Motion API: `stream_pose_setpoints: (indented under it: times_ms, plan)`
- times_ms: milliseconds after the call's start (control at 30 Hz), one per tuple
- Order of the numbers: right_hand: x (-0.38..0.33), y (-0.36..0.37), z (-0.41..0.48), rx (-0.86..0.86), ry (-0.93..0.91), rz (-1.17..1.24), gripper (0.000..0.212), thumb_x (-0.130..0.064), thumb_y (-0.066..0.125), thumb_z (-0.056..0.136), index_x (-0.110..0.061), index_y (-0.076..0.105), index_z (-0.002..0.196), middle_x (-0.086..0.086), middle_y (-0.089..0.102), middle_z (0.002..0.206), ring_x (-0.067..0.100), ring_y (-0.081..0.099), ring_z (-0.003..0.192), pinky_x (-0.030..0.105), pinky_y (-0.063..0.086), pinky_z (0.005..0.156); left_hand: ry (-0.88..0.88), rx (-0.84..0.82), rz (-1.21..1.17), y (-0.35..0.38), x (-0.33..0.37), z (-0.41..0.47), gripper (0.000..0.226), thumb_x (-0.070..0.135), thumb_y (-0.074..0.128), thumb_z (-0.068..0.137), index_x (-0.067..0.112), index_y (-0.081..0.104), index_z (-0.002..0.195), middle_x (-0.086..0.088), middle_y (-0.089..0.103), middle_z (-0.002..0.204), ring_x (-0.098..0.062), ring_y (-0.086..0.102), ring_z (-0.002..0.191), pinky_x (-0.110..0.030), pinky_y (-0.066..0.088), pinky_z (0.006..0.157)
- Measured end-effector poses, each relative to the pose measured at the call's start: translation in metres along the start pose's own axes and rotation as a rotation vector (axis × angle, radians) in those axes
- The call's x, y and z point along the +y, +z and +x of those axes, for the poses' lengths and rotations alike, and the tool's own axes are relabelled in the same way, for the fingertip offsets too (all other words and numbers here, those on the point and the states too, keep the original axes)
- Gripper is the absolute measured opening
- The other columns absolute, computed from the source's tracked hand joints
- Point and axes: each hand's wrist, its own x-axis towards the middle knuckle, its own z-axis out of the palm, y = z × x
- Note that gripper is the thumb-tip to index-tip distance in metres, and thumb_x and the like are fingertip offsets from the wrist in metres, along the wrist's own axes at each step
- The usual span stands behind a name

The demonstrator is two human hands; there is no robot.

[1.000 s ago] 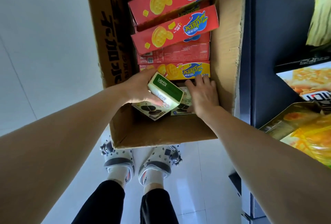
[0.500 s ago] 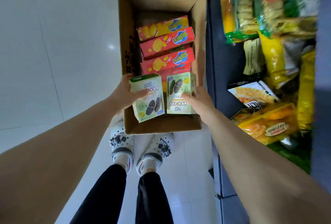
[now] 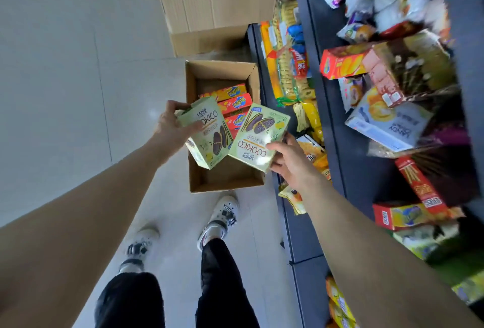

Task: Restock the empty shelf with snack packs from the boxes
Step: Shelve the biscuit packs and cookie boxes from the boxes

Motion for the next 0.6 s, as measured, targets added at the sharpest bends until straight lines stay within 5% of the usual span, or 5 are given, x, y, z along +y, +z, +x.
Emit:
stream_pose_setpoints:
  times_ms: [267,367,433,500,600]
  plan:
    - [-0.018,0.024,-0.164,0.193,-0.224,-0.243,0.041,-0.044,0.074,0.082,-0.026,0.06,0.116,-0.001,0.073,0.109,0.017,0.07,0.097,0.036,0.055,0.081,0.144,-0.204,0.031,-0.049,0.059,-0.101,0.038,0.012,0.072,0.088,0.017,0.048,0.117,-0.001,0.063,0.1,-0.015,0.064,0.081,-0.033,0.055,0.067]
    - [-0.013,0.032,-0.226,0.306,-0.304,-0.285,0.057,-0.036,0.078,0.079,-0.032,0.053,0.13,-0.007,0.072,0.101,0.02,0.072,0.093,0.041,0.058,0.08,0.212,-0.284,0.101,-0.064,0.079,-0.144,0.037,0.02,0.075,0.086,0.027,0.05,0.113,-0.002,0.064,0.109,-0.022,0.066,0.089,-0.041,0.06,0.07]
    - [-0.006,0.035,-0.269,0.348,-0.375,-0.248,0.085,-0.031,0.077,0.079,-0.059,0.028,0.142,-0.014,0.069,0.104,0.021,0.072,0.093,0.045,0.059,0.084,0.237,-0.343,0.132,-0.074,0.093,-0.17,0.038,0.026,0.076,0.086,0.029,0.052,0.114,-0.001,0.067,0.11,-0.027,0.069,0.095,-0.051,0.06,0.079]
    - [0.003,0.036,-0.312,0.383,-0.439,-0.212,0.084,-0.037,0.071,0.074,-0.081,0.022,0.127,-0.011,0.068,0.119,0.021,0.072,0.098,0.051,0.056,0.09,0.273,-0.383,0.14,-0.079,0.108,-0.193,0.039,0.028,0.076,0.085,0.025,0.053,0.116,-0.002,0.069,0.107,-0.027,0.071,0.092,-0.054,0.059,0.081]
    - [0.017,0.034,-0.375,0.418,-0.546,-0.121,0.071,-0.024,0.06,0.087,-0.069,0.034,0.136,-0.012,0.064,0.131,0.021,0.069,0.104,0.05,0.055,0.092,0.356,-0.454,0.145,-0.076,0.139,-0.238,0.041,0.024,0.071,0.09,0.019,0.05,0.125,-0.005,0.067,0.106,-0.021,0.068,0.082,-0.046,0.06,0.076]
